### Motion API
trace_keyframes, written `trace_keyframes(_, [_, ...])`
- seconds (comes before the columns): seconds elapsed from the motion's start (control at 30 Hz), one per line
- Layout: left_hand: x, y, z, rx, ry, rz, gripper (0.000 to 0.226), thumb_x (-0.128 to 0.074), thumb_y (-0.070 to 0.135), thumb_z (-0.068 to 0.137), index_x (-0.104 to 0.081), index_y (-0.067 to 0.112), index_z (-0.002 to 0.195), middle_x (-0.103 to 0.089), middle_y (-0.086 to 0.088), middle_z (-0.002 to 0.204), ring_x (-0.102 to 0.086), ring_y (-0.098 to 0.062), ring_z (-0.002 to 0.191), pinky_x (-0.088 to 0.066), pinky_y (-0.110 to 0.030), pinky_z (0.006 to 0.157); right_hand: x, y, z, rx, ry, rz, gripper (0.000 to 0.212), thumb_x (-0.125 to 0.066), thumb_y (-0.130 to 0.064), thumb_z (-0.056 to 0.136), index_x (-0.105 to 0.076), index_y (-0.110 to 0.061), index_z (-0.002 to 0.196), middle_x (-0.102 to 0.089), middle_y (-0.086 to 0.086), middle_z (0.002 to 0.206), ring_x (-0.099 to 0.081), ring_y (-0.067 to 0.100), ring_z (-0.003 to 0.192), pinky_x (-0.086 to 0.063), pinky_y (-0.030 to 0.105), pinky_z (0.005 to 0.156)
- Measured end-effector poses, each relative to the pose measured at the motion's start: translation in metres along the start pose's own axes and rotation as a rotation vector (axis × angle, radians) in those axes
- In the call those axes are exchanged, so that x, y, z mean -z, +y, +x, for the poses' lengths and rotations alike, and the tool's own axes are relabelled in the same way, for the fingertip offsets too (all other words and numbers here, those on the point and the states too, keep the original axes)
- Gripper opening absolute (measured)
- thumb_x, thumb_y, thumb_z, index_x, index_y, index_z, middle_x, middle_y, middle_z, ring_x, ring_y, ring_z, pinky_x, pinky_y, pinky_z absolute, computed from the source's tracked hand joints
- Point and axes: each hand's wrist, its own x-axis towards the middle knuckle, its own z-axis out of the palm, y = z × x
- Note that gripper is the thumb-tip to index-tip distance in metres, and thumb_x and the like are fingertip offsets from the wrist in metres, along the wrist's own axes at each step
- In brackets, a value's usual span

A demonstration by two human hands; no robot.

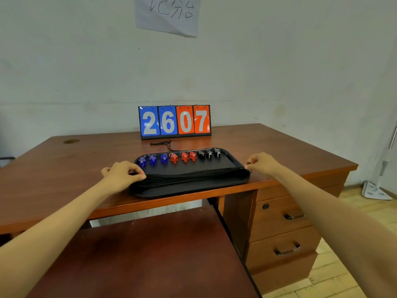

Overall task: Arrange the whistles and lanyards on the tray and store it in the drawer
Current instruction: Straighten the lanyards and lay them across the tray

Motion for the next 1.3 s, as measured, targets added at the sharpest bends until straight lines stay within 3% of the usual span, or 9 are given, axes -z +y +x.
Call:
trace_keyframes(0.07, [-0.002, -0.003, 0.001, -0.018, 0.02, -0.014, 0.01, -0.06, 0.051, 0.082, -0.06, 0.041, 0.083, -0.06, 0.006, 0.116, -0.05, -0.019, 0.116, -0.024, -0.038, 0.092, 0.002, 0.0, -0.002, 0.042, -0.013, 0.002, 0.018, -0.064, -0.017, 0.086, -0.064, -0.011, 0.103, -0.065, 0.009, 0.111, -0.057, 0.022, 0.102, -0.043, 0.031, 0.085])
trace_keyframes(0.17, [-0.005, -0.002, 0.001, -0.05, 0.058, -0.001, 0.037, -0.057, 0.056, 0.081, -0.057, 0.036, 0.112, -0.055, 0.005, 0.127, -0.047, -0.019, 0.119, -0.024, -0.04, 0.098, 0.005, -0.003, -0.005, 0.133, -0.018, 0.029, 0.036, -0.064, -0.01, 0.081, -0.06, -0.018, 0.117, -0.059, 0.004, 0.125, -0.054, 0.02, 0.113, -0.042, 0.034, 0.097])
trace_keyframes(0.27, [-0.007, 0.007, -0.003, -0.141, 0.08, 0.066, 0.045, -0.056, 0.052, 0.084, -0.052, 0.035, 0.125, -0.054, 0.006, 0.131, -0.044, -0.018, 0.122, -0.021, -0.04, 0.101, 0.002, -0.009, -0.008, 0.234, -0.003, 0.009, 0.033, -0.065, -0.013, 0.084, -0.062, -0.017, 0.117, -0.058, 0.001, 0.127, -0.05, 0.018, 0.12, -0.036, 0.035, 0.103])
trace_keyframes(0.47, [-0.008, 0.013, -0.005, -0.232, -0.024, 0.223, 0.032, -0.053, 0.052, 0.086, -0.06, 0.038, 0.114, -0.061, 0.013, 0.121, -0.044, -0.013, 0.121, -0.016, -0.043, 0.103, -0.008, -0.016, -0.008, 0.261, -0.06, -0.276, 0.022, -0.064, -0.026, 0.086, -0.068, -0.025, 0.108, -0.064, -0.002, 0.121, -0.056, 0.02, 0.115, -0.044, 0.047, 0.099])
trace_keyframes(0.7, [-0.003, 0.023, 0.0, -0.251, -0.011, 0.19, 0.035, -0.055, 0.055, 0.083, -0.061, 0.037, 0.112, -0.06, 0.011, 0.121, -0.044, -0.013, 0.12, -0.017, -0.043, 0.103, -0.003, -0.031, -0.001, 0.219, -0.091, -0.318, 0.026, -0.064, -0.021, 0.085, -0.063, -0.028, 0.11, -0.057, -0.003, 0.127, -0.047, 0.022, 0.125, -0.026, 0.054, 0.11])
trace_keyframes(0.83, [0.001, 0.042, 0.015, -0.249, 0.026, 0.103, 0.037, -0.053, 0.057, 0.083, -0.062, 0.035, 0.11, -0.06, 0.009, 0.123, -0.045, -0.014, 0.121, -0.019, -0.039, 0.101, -0.003, -0.059, 0.001, 0.37, -0.127, -0.098, 0.027, -0.064, -0.024, 0.086, -0.063, -0.02, 0.112, -0.057, 0.0, 0.13, -0.049, 0.017, 0.122, -0.034, 0.032, 0.102])
trace_keyframes(1.03, [-0.003, 0.066, 0.069, -0.215, 0.018, 0.1, 0.034, -0.049, 0.053, 0.088, -0.062, 0.032, 0.11, -0.061, 0.006, 0.117, -0.045, -0.015, 0.118, -0.019, -0.039, 0.103, -0.023, -0.107, 0.03, 0.398, -0.121, -0.058, 0.023, -0.059, -0.027, 0.09, -0.066, -0.015, 0.107, -0.063, 0.003, 0.119, -0.056, 0.015, 0.109, -0.04, 0.025, 0.09])
trace_keyframes(1.2, [-0.01, 0.069, 0.124, -0.189, -0.059, 0.146, 0.026, -0.054, 0.043, 0.087, -0.062, 0.029, 0.108, -0.061, 0.005, 0.115, -0.046, -0.015, 0.113, -0.021, -0.038, 0.102, -0.015, -0.121, 0.08, 0.243, -0.373, -0.339, 0.024, -0.063, -0.01, 0.084, -0.067, 0.0, 0.106, -0.067, 0.014, 0.114, -0.063, 0.025, 0.105, -0.048, 0.039, 0.099])
trace_keyframes(1.3, [-0.022, 0.071, 0.156, -0.199, -0.103, 0.17, 0.023, -0.054, 0.034, 0.089, -0.064, 0.026, 0.109, -0.062, 0.005, 0.118, -0.048, -0.016, 0.114, -0.02, -0.042, 0.104, -0.007, -0.124, 0.102, 0.177, -0.496, -0.45, 0.022, -0.058, -0.012, 0.09, -0.067, -0.002, 0.107, -0.069, 0.01, 0.11, -0.065, 0.019, 0.095, -0.043, 0.042, 0.104])
